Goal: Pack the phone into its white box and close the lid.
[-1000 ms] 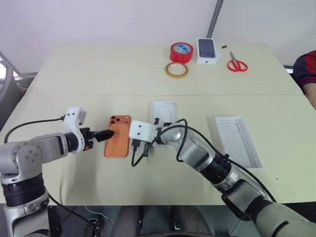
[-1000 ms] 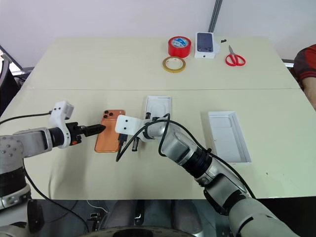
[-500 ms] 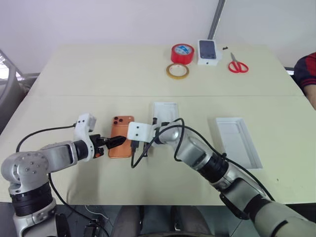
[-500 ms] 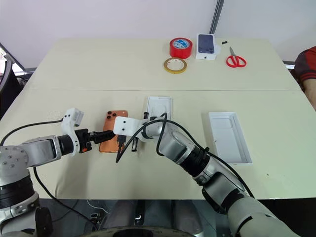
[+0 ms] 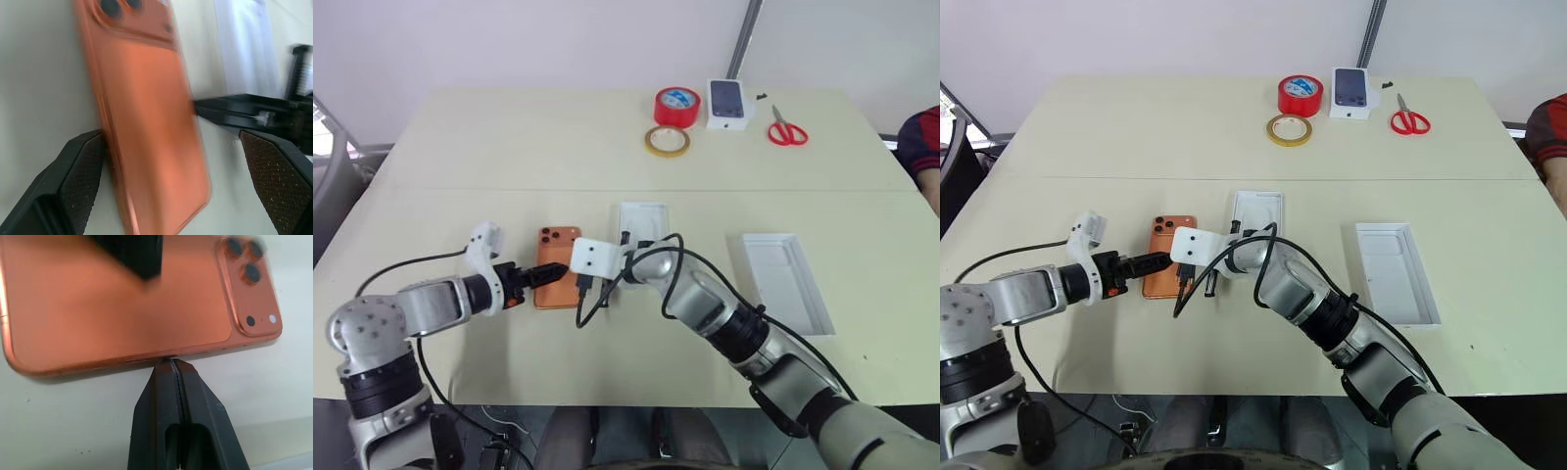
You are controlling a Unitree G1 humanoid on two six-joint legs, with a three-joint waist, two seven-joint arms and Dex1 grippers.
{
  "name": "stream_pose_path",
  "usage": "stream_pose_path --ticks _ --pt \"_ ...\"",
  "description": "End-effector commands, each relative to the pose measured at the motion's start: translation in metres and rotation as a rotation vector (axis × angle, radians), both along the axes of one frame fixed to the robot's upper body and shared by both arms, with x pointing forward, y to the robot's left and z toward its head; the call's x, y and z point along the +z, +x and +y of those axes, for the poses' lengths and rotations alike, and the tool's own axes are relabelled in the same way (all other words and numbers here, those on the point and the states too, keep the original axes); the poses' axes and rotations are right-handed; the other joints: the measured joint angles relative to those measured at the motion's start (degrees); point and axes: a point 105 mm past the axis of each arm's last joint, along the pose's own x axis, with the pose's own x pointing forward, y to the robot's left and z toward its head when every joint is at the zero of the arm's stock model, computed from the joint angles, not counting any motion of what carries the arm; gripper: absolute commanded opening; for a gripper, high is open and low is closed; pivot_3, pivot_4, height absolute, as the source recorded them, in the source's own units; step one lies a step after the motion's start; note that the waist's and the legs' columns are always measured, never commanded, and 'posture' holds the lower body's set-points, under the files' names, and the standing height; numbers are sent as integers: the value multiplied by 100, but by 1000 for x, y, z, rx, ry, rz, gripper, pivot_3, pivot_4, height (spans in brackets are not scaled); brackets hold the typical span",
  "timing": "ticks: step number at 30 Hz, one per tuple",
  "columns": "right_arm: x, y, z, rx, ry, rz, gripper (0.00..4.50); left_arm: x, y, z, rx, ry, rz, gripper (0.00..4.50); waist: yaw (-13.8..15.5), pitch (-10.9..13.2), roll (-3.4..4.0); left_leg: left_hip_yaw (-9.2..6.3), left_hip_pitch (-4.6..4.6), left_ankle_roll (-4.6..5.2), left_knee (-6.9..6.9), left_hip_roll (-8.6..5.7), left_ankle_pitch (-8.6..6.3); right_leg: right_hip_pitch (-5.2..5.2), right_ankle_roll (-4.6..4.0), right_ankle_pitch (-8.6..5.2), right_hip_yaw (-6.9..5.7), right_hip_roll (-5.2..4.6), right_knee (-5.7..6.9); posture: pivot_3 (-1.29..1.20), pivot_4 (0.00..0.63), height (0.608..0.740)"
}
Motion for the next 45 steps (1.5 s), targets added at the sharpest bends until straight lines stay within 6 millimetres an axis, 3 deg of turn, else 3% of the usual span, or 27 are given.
stream_pose_path --ticks 1,5,14,22,23,24,29,38,39,41,45 --pt "3 -9 11 44 24 -2 0 7 -2 -14 -60 -28 -20 4477 -23 0 -1 0 0 0 -2 1 0 -2 0 0 0 2 0 0 150 740" --pt "3 -8 11 42 24 -3 0 8 2 -9 -22 -22 -19 4477 -40 0 0 0 0 -6 -8 6 3 -8 0 0 1 6 1 0 150 740" --pt "2 -10 10 40 25 2 0 6 13 27 169 -13 -3 4477 -43 0 -1 0 0 -7 -8 6 4 -9 0 0 1 6 0 0 150 740" --pt "2 -11 12 47 26 2 0 0 13 25 217 -65 26 4477 -40 0 -1 0 0 -7 -9 6 4 -9 0 0 1 5 0 0 150 740" --pt "2 -11 12 46 26 2 0 0 13 25 225 -75 27 3983 -41 0 -1 0 0 -7 -9 6 4 -9 0 0 1 5 0 0 150 740" --pt "2 -11 12 45 26 2 0 -1 12 26 234 -84 32 3777 -42 0 -1 0 0 -7 -9 6 4 -9 0 0 1 5 0 0 150 740" --pt "2 -10 11 41 25 0 0 0 12 28 272 -157 60 1343 -32 0 -1 0 -1 -7 -9 6 4 -10 0 0 1 4 -1 0 150 740" --pt "12 -8 9 42 38 -36 0 2 10 30 300 -194 93 1343 -33 1 -2 0 -2 -7 -10 6 3 -10 0 0 2 3 -3 0 150 740" --pt "19 -7 8 36 61 -39 0 4 9 30 301 -198 90 804 -33 1 -1 0 -2 -7 -10 6 3 -11 0 0 1 3 -3 0 150 740" --pt "32 -6 5 28 103 -44 0 8 9 28 303 -223 85 165 -28 2 -3 0 -6 -7 -9 6 3 -14 0 0 1 3 -3 0 150 740" --pt "69 -13 -8 34 237 -60 0 31 15 21 298 -321 33 48 -8 5 -5 0 -12 -7 -9 6 3 -18 0 0 1 1 -4 0 150 740"
